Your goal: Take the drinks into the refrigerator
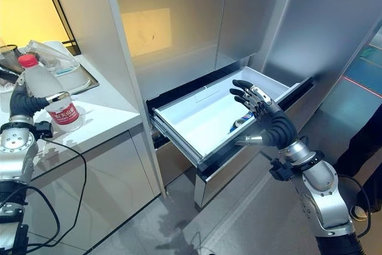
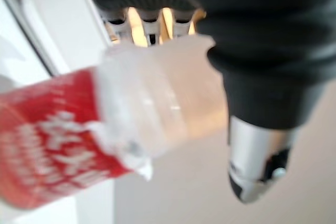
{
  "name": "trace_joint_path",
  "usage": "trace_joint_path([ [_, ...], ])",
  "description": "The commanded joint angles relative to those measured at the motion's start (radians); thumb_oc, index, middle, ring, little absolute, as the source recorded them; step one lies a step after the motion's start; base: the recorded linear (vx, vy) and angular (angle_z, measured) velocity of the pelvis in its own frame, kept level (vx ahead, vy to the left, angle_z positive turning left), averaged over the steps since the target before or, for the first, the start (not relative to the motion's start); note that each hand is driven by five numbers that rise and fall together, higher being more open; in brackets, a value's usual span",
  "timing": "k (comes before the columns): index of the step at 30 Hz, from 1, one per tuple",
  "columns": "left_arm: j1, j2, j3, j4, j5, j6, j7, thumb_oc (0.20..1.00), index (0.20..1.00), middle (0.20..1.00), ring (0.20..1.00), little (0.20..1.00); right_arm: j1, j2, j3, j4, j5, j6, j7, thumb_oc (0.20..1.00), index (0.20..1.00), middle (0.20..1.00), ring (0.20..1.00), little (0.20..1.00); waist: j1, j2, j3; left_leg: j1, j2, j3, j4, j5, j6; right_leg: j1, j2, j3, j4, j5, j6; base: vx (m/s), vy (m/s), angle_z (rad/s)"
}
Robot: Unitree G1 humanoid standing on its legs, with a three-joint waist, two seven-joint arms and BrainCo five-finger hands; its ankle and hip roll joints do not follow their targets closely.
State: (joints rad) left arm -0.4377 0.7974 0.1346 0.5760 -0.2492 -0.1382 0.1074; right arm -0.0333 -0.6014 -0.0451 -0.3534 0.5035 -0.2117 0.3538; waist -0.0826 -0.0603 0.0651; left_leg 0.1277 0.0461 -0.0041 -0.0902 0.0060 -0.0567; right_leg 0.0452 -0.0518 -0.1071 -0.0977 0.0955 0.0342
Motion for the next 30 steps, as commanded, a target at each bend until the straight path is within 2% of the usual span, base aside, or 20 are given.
trace_joint_path([
  [1, -0.093, 0.034, 0.006, 0.051, 0.029, -0.031, 0.017, 1.000, 1.000, 1.000, 1.000, 1.000, -0.012, 0.008, -0.092, -0.082, 0.048, -0.032, 0.001, 1.000, 1.000, 1.000, 1.000, 1.000, -0.014, -0.015, 0.008, 0.027, -0.036, -0.018, 0.023, -0.098, 0.050, 0.077, -0.010, 0.000, 0.050, -0.146, 0.049, 0.00, 0.000, 0.00],
  [20, -0.068, 0.022, 0.048, 0.039, 0.052, -0.041, 0.048, 1.000, 1.000, 1.000, 1.000, 1.000, -0.018, 0.001, -0.086, -0.087, 0.050, -0.024, 0.019, 1.000, 1.000, 1.000, 1.000, 1.000, -0.008, -0.019, 0.008, 0.016, -0.041, -0.018, 0.024, -0.090, 0.051, 0.072, -0.014, -0.006, 0.048, -0.136, 0.050, 0.00, 0.000, 0.00],
  [22, -0.069, 0.018, 0.046, 0.032, 0.041, -0.047, 0.047, 0.567, 0.567, 0.567, 0.567, 0.567, -0.019, 0.001, -0.086, -0.086, 0.052, -0.024, 0.020, 1.000, 1.000, 1.000, 1.000, 1.000, -0.008, -0.019, 0.010, 0.015, -0.041, -0.019, 0.025, -0.090, 0.051, 0.071, -0.014, -0.005, 0.049, -0.137, 0.050, 0.00, 0.000, 0.00],
  [23, -0.070, 0.015, 0.044, 0.024, 0.035, -0.055, 0.050, 0.200, 0.200, 0.200, 0.200, 0.200, -0.019, 0.002, -0.084, -0.085, 0.052, -0.025, 0.019, 1.000, 1.000, 1.000, 1.000, 1.000, -0.007, -0.018, 0.010, 0.015, -0.042, -0.019, 0.026, -0.090, 0.051, 0.071, -0.014, -0.005, 0.050, -0.137, 0.050, 0.00, 0.000, 0.00],
  [30, -0.088, 0.007, 0.028, 0.012, 0.002, -0.074, 0.050, 0.200, 0.200, 0.200, 0.200, 0.200, -0.022, 0.002, -0.076, -0.081, 0.055, -0.027, 0.018, 1.000, 1.000, 1.000, 1.000, 1.000, -0.009, -0.018, 0.009, 0.015, -0.042, -0.020, 0.027, -0.089, 0.050, 0.073, -0.015, -0.006, 0.053, -0.137, 0.050, 0.00, 0.000, 0.00],
])
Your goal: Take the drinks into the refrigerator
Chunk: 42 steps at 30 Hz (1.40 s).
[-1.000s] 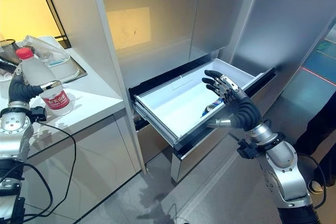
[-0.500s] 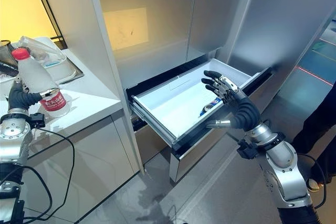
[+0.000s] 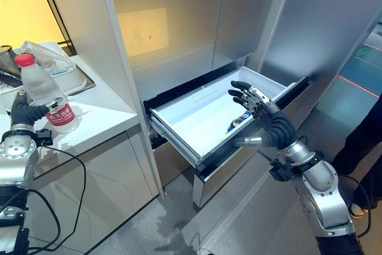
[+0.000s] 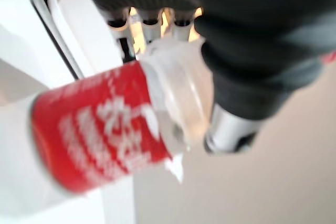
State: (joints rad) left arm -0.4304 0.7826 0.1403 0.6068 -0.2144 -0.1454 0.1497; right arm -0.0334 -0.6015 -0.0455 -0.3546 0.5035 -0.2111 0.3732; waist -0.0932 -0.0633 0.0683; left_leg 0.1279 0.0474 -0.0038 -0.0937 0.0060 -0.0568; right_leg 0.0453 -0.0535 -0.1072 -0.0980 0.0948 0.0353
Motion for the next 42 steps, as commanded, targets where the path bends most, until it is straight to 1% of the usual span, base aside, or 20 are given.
trace_joint_path([
  [1, -0.102, 0.021, 0.018, -0.017, -0.042, -0.069, 0.005, 0.200, 0.200, 0.200, 0.200, 0.200, -0.023, -0.001, -0.075, -0.079, 0.053, -0.028, -0.001, 1.000, 1.000, 1.000, 1.000, 1.000, 0.001, -0.015, 0.005, 0.015, -0.043, -0.022, 0.029, -0.088, 0.050, 0.073, -0.013, -0.007, 0.053, -0.137, 0.049, 0.00, 0.000, 0.00],
  [11, -0.133, 0.004, -0.003, -0.012, -0.123, -0.107, 0.004, 0.200, 0.200, 0.200, 0.200, 0.200, -0.032, -0.012, -0.056, -0.073, 0.062, -0.031, 0.004, 1.000, 1.000, 1.000, 1.000, 1.000, 0.000, -0.015, 0.004, 0.014, -0.045, -0.023, 0.029, -0.084, 0.047, 0.073, -0.013, -0.008, 0.053, -0.134, 0.048, 0.00, 0.000, 0.00],
  [14, -0.132, -0.013, 0.000, -0.029, -0.208, -0.138, -0.010, 0.200, 0.200, 0.200, 0.200, 0.200, -0.039, -0.019, -0.045, -0.059, 0.066, -0.036, -0.003, 1.000, 1.000, 1.000, 1.000, 1.000, 0.001, -0.015, 0.005, 0.012, -0.045, -0.023, 0.028, -0.081, 0.046, 0.071, -0.014, -0.006, 0.050, -0.129, 0.048, -0.01, -0.002, 0.00],
  [15, -0.131, -0.013, 0.001, -0.029, -0.208, -0.139, -0.011, 0.200, 0.200, 0.200, 0.200, 0.200, -0.040, -0.020, -0.044, -0.058, 0.066, -0.036, -0.003, 1.000, 1.000, 1.000, 1.000, 1.000, 0.000, -0.014, 0.004, 0.012, -0.045, -0.023, 0.028, -0.081, 0.046, 0.071, -0.014, -0.006, 0.050, -0.129, 0.048, 0.00, 0.000, 0.00],
  [17, -0.118, -0.024, 0.008, -0.057, -0.305, -0.165, -0.042, 0.200, 0.200, 0.200, 0.200, 0.200, -0.044, -0.024, -0.042, -0.046, 0.074, -0.039, -0.004, 1.000, 1.000, 1.000, 1.000, 1.000, 0.000, -0.013, 0.005, 0.009, -0.045, -0.023, 0.027, -0.078, 0.046, 0.069, -0.015, -0.006, 0.050, -0.128, 0.047, 0.00, 0.000, 0.00],
  [18, -0.118, -0.024, 0.008, -0.056, -0.306, -0.166, -0.043, 0.200, 0.200, 0.200, 0.200, 0.200, -0.045, -0.025, -0.041, -0.045, 0.074, -0.039, -0.004, 1.000, 1.000, 1.000, 1.000, 1.000, 0.000, -0.013, 0.005, 0.009, -0.045, -0.023, 0.027, -0.077, 0.046, 0.069, -0.015, -0.006, 0.050, -0.128, 0.047, 0.00, 0.000, 0.00],
  [20, -0.107, -0.043, 0.015, -0.076, -0.384, -0.188, -0.062, 0.200, 0.200, 0.200, 0.200, 0.200, -0.048, -0.024, -0.038, -0.027, 0.073, -0.045, -0.014, 1.000, 1.000, 1.000, 1.000, 1.000, -0.001, -0.012, 0.006, 0.008, -0.046, -0.023, 0.026, -0.076, 0.045, 0.068, -0.015, -0.007, 0.050, -0.127, 0.048, 0.00, 0.000, 0.00],
  [22, -0.071, -0.077, 0.024, -0.151, -0.445, -0.201, -0.091, 0.200, 0.200, 0.200, 0.200, 0.200, -0.045, -0.021, -0.043, -0.010, 0.064, -0.046, -0.022, 1.000, 1.000, 1.000, 1.000, 1.000, 0.000, -0.011, 0.008, 0.006, -0.046, -0.026, 0.025, -0.073, 0.045, 0.070, -0.017, -0.010, 0.049, -0.126, 0.047, -0.02, -0.001, 0.00],
  [23, -0.026, -0.115, 0.038, -0.214, -0.505, -0.208, -0.119, 0.200, 0.200, 0.200, 0.200, 0.200, -0.040, -0.029, -0.054, 0.013, 0.040, -0.047, -0.030, 1.000, 1.000, 1.000, 1.000, 1.000, 0.004, -0.012, 0.011, 0.004, -0.047, -0.029, 0.024, -0.071, 0.045, 0.069, -0.018, -0.012, 0.049, -0.125, 0.046, 0.00, 0.000, 0.00],
  [26, 0.007, -0.146, 0.049, -0.276, -0.554, -0.215, -0.146, 0.200, 0.200, 0.200, 0.200, 0.200, -0.038, -0.030, -0.060, 0.026, 0.030, -0.047, -0.034, 1.000, 1.000, 1.000, 1.000, 1.000, 0.005, -0.011, 0.011, 0.002, -0.048, -0.031, 0.024, -0.070, 0.045, 0.069, -0.018, -0.013, 0.048, -0.124, 0.045, 0.00, 0.000, 0.00],
  [27, 0.070, -0.203, 0.052, -0.375, -0.625, -0.211, -0.199, 0.200, 0.200, 0.200, 0.200, 0.200, -0.039, -0.045, -0.073, 0.055, -0.007, -0.044, -0.043, 1.000, 1.000, 1.000, 1.000, 1.000, 0.012, -0.013, 0.014, 0.000, -0.049, -0.034, 0.024, -0.069, 0.046, 0.071, -0.020, -0.015, 0.045, -0.123, 0.044, -0.02, 0.000, 0.03],
  [29, 0.152, -0.253, 0.047, -0.513, -0.681, -0.197, -0.279, 0.200, 0.200, 0.200, 0.200, 0.200, -0.051, -0.082, -0.096, 0.110, -0.054, -0.046, -0.052, 1.000, 1.000, 1.000, 1.000, 1.000, 0.021, -0.015, 0.014, -0.002, -0.051, -0.039, 0.024, -0.068, 0.049, 0.074, -0.021, -0.019, 0.042, -0.122, 0.043, -0.01, 0.001, 0.02],
  [31, 0.166, -0.255, 0.047, -0.538, -0.683, -0.195, -0.283, 0.200, 0.200, 0.200, 0.200, 0.200, -0.059, -0.091, -0.094, 0.123, -0.060, -0.044, -0.053, 1.000, 1.000, 1.000, 1.000, 1.000, 0.023, -0.014, 0.014, -0.002, -0.052, -0.039, 0.024, -0.068, 0.049, 0.074, -0.021, -0.018, 0.042, -0.121, 0.043, 0.00, 0.000, 0.00],
  [33, 0.197, -0.275, 0.036, -0.607, -0.721, -0.178, -0.330, 0.200, 0.200, 0.200, 0.200, 0.200, -0.075, -0.127, -0.092, 0.146, -0.066, -0.032, -0.036, 1.000, 1.000, 1.000, 1.000, 1.000, 0.031, -0.016, 0.015, -0.002, -0.053, -0.043, 0.025, -0.068, 0.051, 0.076, -0.023, -0.021, 0.042, -0.122, 0.043, 0.00, 0.000, 0.00],
  [34, 0.214, -0.283, 0.031, -0.634, -0.722, -0.178, -0.340, 0.200, 0.200, 0.200, 0.200, 0.200, -0.088, -0.142, -0.085, 0.164, -0.066, -0.033, -0.037, 1.000, 1.000, 1.000, 1.000, 1.000, 0.034, -0.017, 0.015, -0.001, -0.054, -0.044, 0.025, -0.068, 0.052, 0.077, -0.023, -0.022, 0.041, -0.121, 0.043, 0.00, 0.000, 0.00],
  [38, 0.256, -0.270, -0.020, -0.753, -0.683, -0.160, -0.378, 0.200, 0.200, 0.200, 0.200, 0.200, -0.165, -0.235, -0.001, 0.218, 0.000, 0.014, 0.031, 1.000, 1.000, 1.000, 1.000, 1.000, 0.048, -0.021, 0.015, -0.002, -0.055, -0.047, 0.026, -0.068, 0.052, 0.081, -0.025, -0.022, 0.041, -0.121, 0.041, 0.00, 0.000, 0.00],
  [39, 0.264, -0.264, -0.028, -0.767, -0.692, -0.156, -0.394, 0.200, 0.200, 0.200, 0.200, 0.200, -0.196, -0.255, 0.034, 0.239, 0.033, 0.029, 0.045, 1.000, 1.000, 1.000, 1.000, 1.000, 0.049, -0.021, 0.014, -0.001, -0.055, -0.047, 0.026, -0.068, 0.051, 0.083, -0.025, -0.022, 0.040, -0.121, 0.041, 0.00, 0.000, 0.00],
  [40, 0.271, -0.249, -0.053, -0.792, -0.687, -0.160, -0.404, 0.200, 0.200, 0.200, 0.200, 0.200, -0.270, -0.298, 0.112, 0.279, 0.094, 0.059, 0.062, 1.000, 1.000, 1.000, 1.000, 1.000, 0.058, -0.022, 0.015, 0.009, -0.052, -0.044, 0.024, -0.076, 0.049, 0.092, -0.023, -0.023, 0.038, -0.127, 0.041, 0.00, 0.000, 0.00],
  [41, 0.271, -0.250, -0.050, -0.792, -0.686, -0.159, -0.404, 0.200, 0.200, 0.200, 0.200, 0.200, -0.279, -0.299, 0.118, 0.284, 0.095, 0.057, 0.063, 1.000, 1.000, 1.000, 1.000, 1.000, 0.055, -0.022, 0.015, 0.002, -0.054, -0.044, 0.026, -0.069, 0.050, 0.086, -0.025, -0.023, 0.039, -0.121, 0.041, 0.00, 0.000, 0.00],
  [42, 0.279, -0.226, -0.066, -0.820, -0.671, -0.159, -0.417, 0.200, 0.200, 0.200, 0.200, 0.200, -0.350, -0.331, 0.206, 0.309, 0.168, 0.099, 0.093, 1.000, 1.000, 1.000, 1.000, 1.000, 0.063, -0.021, 0.016, 0.010, -0.052, -0.042, 0.025, -0.076, 0.048, 0.091, -0.023, -0.022, 0.039, -0.126, 0.041, -0.01, -0.005, 0.03],
])
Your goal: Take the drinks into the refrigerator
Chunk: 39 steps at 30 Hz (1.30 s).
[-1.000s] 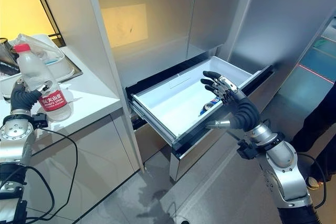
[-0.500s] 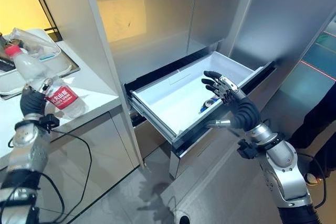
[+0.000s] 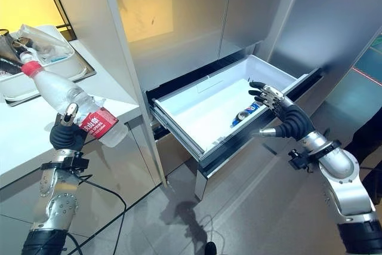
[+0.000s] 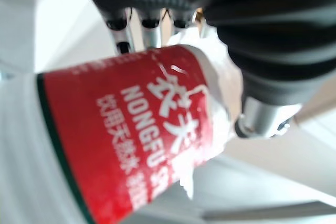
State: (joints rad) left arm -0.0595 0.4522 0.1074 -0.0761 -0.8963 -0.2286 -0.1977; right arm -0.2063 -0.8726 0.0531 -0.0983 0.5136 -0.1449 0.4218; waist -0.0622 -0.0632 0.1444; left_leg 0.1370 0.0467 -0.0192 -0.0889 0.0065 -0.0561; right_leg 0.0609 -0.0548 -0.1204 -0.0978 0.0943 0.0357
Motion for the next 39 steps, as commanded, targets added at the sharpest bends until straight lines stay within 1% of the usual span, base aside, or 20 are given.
trace_joint_path([
  [1, -0.090, 0.103, -0.030, -0.138, 0.011, -0.076, -0.070, 0.200, 0.200, 0.200, 0.200, 0.200, -0.184, -0.061, 0.114, 0.057, 0.159, 0.032, 0.044, 1.000, 1.000, 1.000, 1.000, 1.000, 0.029, -0.021, -0.060, 0.001, -0.051, -0.026, 0.020, -0.077, 0.047, 0.076, -0.022, -0.008, 0.039, -0.126, 0.040, 0.00, 0.000, 0.00],
  [4, -0.076, 0.121, -0.052, -0.158, 0.003, -0.073, -0.083, 0.200, 0.200, 0.200, 0.200, 0.200, -0.291, -0.103, 0.276, 0.061, 0.250, 0.104, 0.092, 1.000, 1.000, 1.000, 1.000, 1.000, 0.031, -0.018, -0.060, 0.001, -0.051, -0.020, 0.022, -0.077, 0.046, 0.075, -0.021, -0.006, 0.041, -0.126, 0.039, 0.00, -0.002, -0.01],
  [5, -0.073, 0.147, -0.075, -0.180, 0.036, -0.075, -0.091, 0.200, 0.200, 0.200, 0.200, 0.200, -0.335, -0.104, 0.376, 0.072, 0.336, 0.157, 0.121, 1.000, 1.000, 1.000, 1.000, 1.000, 0.034, -0.017, -0.058, 0.003, -0.050, -0.018, 0.023, -0.078, 0.044, 0.076, -0.021, -0.005, 0.042, -0.126, 0.038, 0.00, 0.000, 0.00],
  [6, -0.072, 0.146, -0.073, -0.180, 0.036, -0.075, -0.091, 0.200, 0.200, 0.200, 0.200, 0.200, -0.340, -0.104, 0.381, 0.074, 0.336, 0.157, 0.121, 1.000, 1.000, 1.000, 1.000, 1.000, 0.032, -0.016, -0.058, 0.003, -0.050, -0.018, 0.023, -0.078, 0.044, 0.077, -0.020, -0.005, 0.043, -0.127, 0.038, 0.00, 0.000, 0.00],
  [7, -0.077, 0.175, -0.082, -0.195, 0.068, -0.089, -0.094, 0.200, 0.200, 0.200, 0.200, 0.200, -0.391, -0.129, 0.459, 0.035, 0.389, 0.195, 0.168, 1.000, 1.000, 1.000, 1.000, 1.000, 0.033, -0.015, -0.056, 0.004, -0.049, -0.017, 0.025, -0.078, 0.043, 0.075, -0.020, -0.005, 0.046, -0.129, 0.038, 0.00, 0.000, 0.00],
  [9, -0.075, 0.175, -0.100, -0.181, 0.059, -0.089, -0.101, 0.200, 0.200, 0.200, 0.200, 0.200, -0.420, -0.135, 0.514, 0.018, 0.427, 0.211, 0.182, 1.000, 1.000, 1.000, 1.000, 1.000, 0.031, -0.012, -0.052, 0.002, -0.048, -0.017, 0.028, -0.079, 0.042, 0.073, -0.020, -0.006, 0.051, -0.132, 0.038, 0.00, 0.000, 0.00],
  [14, -0.084, 0.208, -0.113, -0.199, 0.108, -0.101, -0.100, 0.200, 0.200, 0.200, 0.200, 0.200, -0.419, -0.114, 0.541, -0.017, 0.460, 0.228, 0.186, 1.000, 1.000, 1.000, 1.000, 1.000, 0.031, -0.006, -0.045, -0.001, -0.046, -0.014, 0.036, -0.083, 0.043, 0.066, -0.020, -0.005, 0.058, -0.135, 0.039, 0.00, 0.000, 0.00],
  [16, -0.104, 0.223, -0.127, -0.195, 0.129, -0.108, -0.101, 0.200, 0.200, 0.200, 0.200, 0.200, -0.417, -0.093, 0.557, -0.043, 0.478, 0.251, 0.197, 1.000, 1.000, 1.000, 1.000, 1.000, 0.030, -0.003, -0.044, -0.001, -0.044, -0.011, 0.037, -0.084, 0.043, 0.065, -0.019, -0.003, 0.059, -0.136, 0.039, 0.00, 0.000, 0.00],
  [18, -0.114, 0.225, -0.140, -0.189, 0.126, -0.109, -0.105, 0.200, 0.200, 0.200, 0.200, 0.200, -0.405, -0.073, 0.558, -0.056, 0.506, 0.258, 0.190, 1.000, 1.000, 1.000, 1.000, 1.000, 0.028, 0.000, -0.042, -0.001, -0.043, -0.007, 0.037, -0.084, 0.042, 0.065, -0.019, -0.001, 0.060, -0.138, 0.039, 0.01, -0.001, -0.03],
  [21, -0.135, 0.242, -0.169, -0.186, 0.165, -0.111, -0.091, 0.200, 0.200, 0.200, 0.200, 0.200, -0.390, -0.036, 0.586, -0.113, 0.564, 0.280, 0.189, 1.000, 1.000, 1.000, 1.000, 1.000, 0.023, 0.004, -0.040, 0.000, -0.041, -0.006, 0.037, -0.086, 0.042, 0.065, -0.018, 0.004, 0.059, -0.140, 0.039, 0.01, -0.002, -0.03],
  [23, -0.140, 0.253, -0.173, -0.186, 0.180, -0.115, -0.088, 0.200, 0.200, 0.200, 0.200, 0.200, -0.388, -0.028, 0.588, -0.124, 0.579, 0.279, 0.182, 1.000, 1.000, 1.000, 1.000, 1.000, 0.022, 0.005, -0.039, 0.000, -0.040, -0.005, 0.038, -0.086, 0.042, 0.065, -0.018, 0.007, 0.058, -0.139, 0.039, 0.01, 0.001, -0.04],
  [27, -0.158, 0.275, -0.192, -0.181, 0.190, -0.118, -0.088, 0.200, 0.200, 0.200, 0.200, 0.200, -0.390, 0.023, 0.611, -0.159, 0.627, 0.290, 0.179, 1.000, 1.000, 1.000, 1.000, 1.000, 0.021, 0.010, -0.037, 0.002, -0.039, 0.000, 0.038, -0.088, 0.043, 0.061, -0.015, 0.012, 0.057, -0.139, 0.040, 0.01, 0.004, -0.06],
  [29, -0.160, 0.284, -0.202, -0.178, 0.192, -0.113, -0.092, 0.200, 0.200, 0.200, 0.200, 0.200, -0.392, 0.045, 0.618, -0.153, 0.647, 0.285, 0.174, 1.000, 1.000, 1.000, 1.000, 1.000, 0.022, 0.011, -0.035, 0.002, -0.038, 0.002, 0.038, -0.088, 0.044, 0.059, -0.014, 0.014, 0.057, -0.139, 0.040, 0.01, 0.000, -0.02],
  [31, -0.168, 0.312, -0.223, -0.179, 0.176, -0.105, -0.111, 0.200, 0.200, 0.200, 0.200, 0.200, -0.404, 0.063, 0.622, -0.144, 0.658, 0.280, 0.164, 1.000, 1.000, 1.000, 1.000, 1.000, 0.021, 0.012, -0.034, 0.002, -0.038, 0.005, 0.039, -0.089, 0.044, 0.059, -0.014, 0.015, 0.055, -0.139, 0.040, 0.00, 0.000, 0.00],
  [34, -0.195, 0.332, -0.263, -0.166, 0.162, -0.099, -0.124, 0.200, 0.200, 0.200, 0.200, 0.200, -0.429, 0.109, 0.646, -0.116, 0.678, 0.271, 0.147, 1.000, 1.000, 1.000, 1.000, 1.000, 0.021, 0.014, -0.035, 0.004, -0.037, 0.008, 0.037, -0.090, 0.044, 0.057, -0.013, 0.019, 0.053, -0.139, 0.041, 0.00, 0.000, 0.00],
  [37, -0.204, 0.337, -0.280, -0.160, 0.162, -0.096, -0.129, 0.200, 0.200, 0.200, 0.200, 0.200, -0.434, 0.116, 0.661, -0.118, 0.679, 0.281, 0.151, 1.000, 1.000, 1.000, 1.000, 1.000, 0.019, 0.014, -0.036, 0.006, -0.037, 0.009, 0.037, -0.090, 0.044, 0.059, -0.014, 0.021, 0.054, -0.139, 0.041, 0.02, 0.002, -0.03],
  [39, -0.221, 0.326, -0.305, -0.146, 0.156, -0.093, -0.135, 0.200, 0.200, 0.200, 0.200, 0.200, -0.437, 0.130, 0.678, -0.122, 0.689, 0.285, 0.152, 1.000, 1.000, 1.000, 1.000, 1.000, 0.016, 0.014, -0.037, 0.008, -0.037, 0.009, 0.037, -0.092, 0.044, 0.063, -0.014, 0.022, 0.054, -0.141, 0.040, 0.02, -0.002, -0.06],
])
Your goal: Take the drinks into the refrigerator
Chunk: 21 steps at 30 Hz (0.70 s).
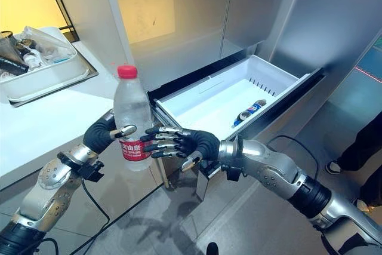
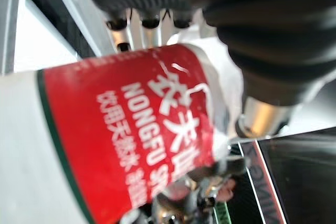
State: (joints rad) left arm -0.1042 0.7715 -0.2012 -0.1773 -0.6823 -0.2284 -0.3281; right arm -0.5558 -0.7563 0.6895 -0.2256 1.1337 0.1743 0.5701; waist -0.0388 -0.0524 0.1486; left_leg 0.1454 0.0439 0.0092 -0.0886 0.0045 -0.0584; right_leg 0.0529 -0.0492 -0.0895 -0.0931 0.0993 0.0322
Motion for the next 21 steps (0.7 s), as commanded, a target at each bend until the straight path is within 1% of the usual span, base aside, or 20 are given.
trace_joint_path([
  [1, -0.183, 0.006, -0.006, -0.048, -0.059, -0.091, -0.006, 0.200, 0.200, 0.200, 0.200, 0.200, -0.087, 0.022, 0.047, 0.003, 0.073, -0.029, 0.003, 1.000, 1.000, 1.000, 1.000, 1.000, -0.008, 0.004, -0.042, 0.000, -0.034, -0.021, 0.036, -0.091, 0.047, 0.072, -0.019, -0.009, 0.049, -0.147, 0.044, 0.02, 0.004, -0.05],
  [7, -0.214, -0.002, -0.047, -0.041, -0.073, -0.086, -0.010, 0.200, 0.200, 0.200, 0.200, 0.200, -0.101, 0.066, 0.082, 0.014, 0.083, -0.026, 0.001, 1.000, 1.000, 1.000, 1.000, 1.000, -0.010, 0.006, -0.043, 0.003, -0.035, -0.024, 0.038, -0.094, 0.048, 0.071, -0.018, -0.007, 0.052, -0.151, 0.043, 0.00, 0.001, -0.01],
  [13, -0.222, -0.010, -0.056, -0.031, -0.075, -0.086, -0.002, 0.200, 0.200, 0.200, 0.200, 0.200, -0.093, 0.073, 0.072, 0.016, 0.067, -0.047, -0.012, 1.000, 1.000, 1.000, 1.000, 1.000, -0.013, 0.008, -0.043, 0.001, -0.037, -0.029, 0.041, -0.096, 0.050, 0.072, -0.021, -0.007, 0.055, -0.154, 0.043, 0.00, 0.000, 0.00],
  [15, -0.212, -0.009, -0.044, -0.034, -0.080, -0.085, 0.000, 0.200, 0.200, 0.200, 0.200, 0.200, -0.069, 0.060, 0.047, 0.007, 0.058, -0.054, -0.011, 1.000, 1.000, 1.000, 1.000, 1.000, -0.014, 0.010, -0.044, -0.001, -0.039, -0.030, 0.041, -0.095, 0.051, 0.072, -0.022, -0.009, 0.055, -0.155, 0.045, 0.00, 0.000, 0.00],
  [16, -0.200, -0.004, -0.028, -0.032, -0.080, -0.085, 0.002, 0.200, 0.200, 0.200, 0.200, 0.200, -0.024, 0.036, 0.009, 0.005, 0.055, -0.060, -0.012, 1.000, 1.000, 1.000, 1.000, 1.000, -0.015, 0.010, -0.045, -0.001, -0.039, -0.032, 0.040, -0.096, 0.052, 0.073, -0.023, -0.011, 0.056, -0.155, 0.045, 0.00, 0.000, 0.00],
  [18, -0.191, -0.002, -0.009, -0.029, -0.081, -0.089, 0.003, 0.200, 0.200, 0.200, 0.200, 0.200, 0.012, 0.001, -0.028, -0.007, 0.053, -0.063, -0.002, 1.000, 1.000, 1.000, 1.000, 1.000, -0.016, 0.009, -0.046, -0.002, -0.040, -0.034, 0.040, -0.096, 0.052, 0.072, -0.024, -0.014, 0.056, -0.154, 0.046, 0.01, 0.009, 0.03],
  [21, -0.173, 0.007, 0.023, -0.021, -0.083, -0.098, 0.005, 0.200, 0.200, 0.200, 0.200, 0.200, 0.050, -0.086, -0.088, -0.021, 0.042, -0.072, 0.020, 1.000, 1.000, 1.000, 1.000, 1.000, -0.017, 0.008, -0.048, -0.003, -0.041, -0.037, 0.038, -0.095, 0.052, 0.070, -0.025, -0.016, 0.057, -0.154, 0.048, 0.00, 0.001, 0.01],
])
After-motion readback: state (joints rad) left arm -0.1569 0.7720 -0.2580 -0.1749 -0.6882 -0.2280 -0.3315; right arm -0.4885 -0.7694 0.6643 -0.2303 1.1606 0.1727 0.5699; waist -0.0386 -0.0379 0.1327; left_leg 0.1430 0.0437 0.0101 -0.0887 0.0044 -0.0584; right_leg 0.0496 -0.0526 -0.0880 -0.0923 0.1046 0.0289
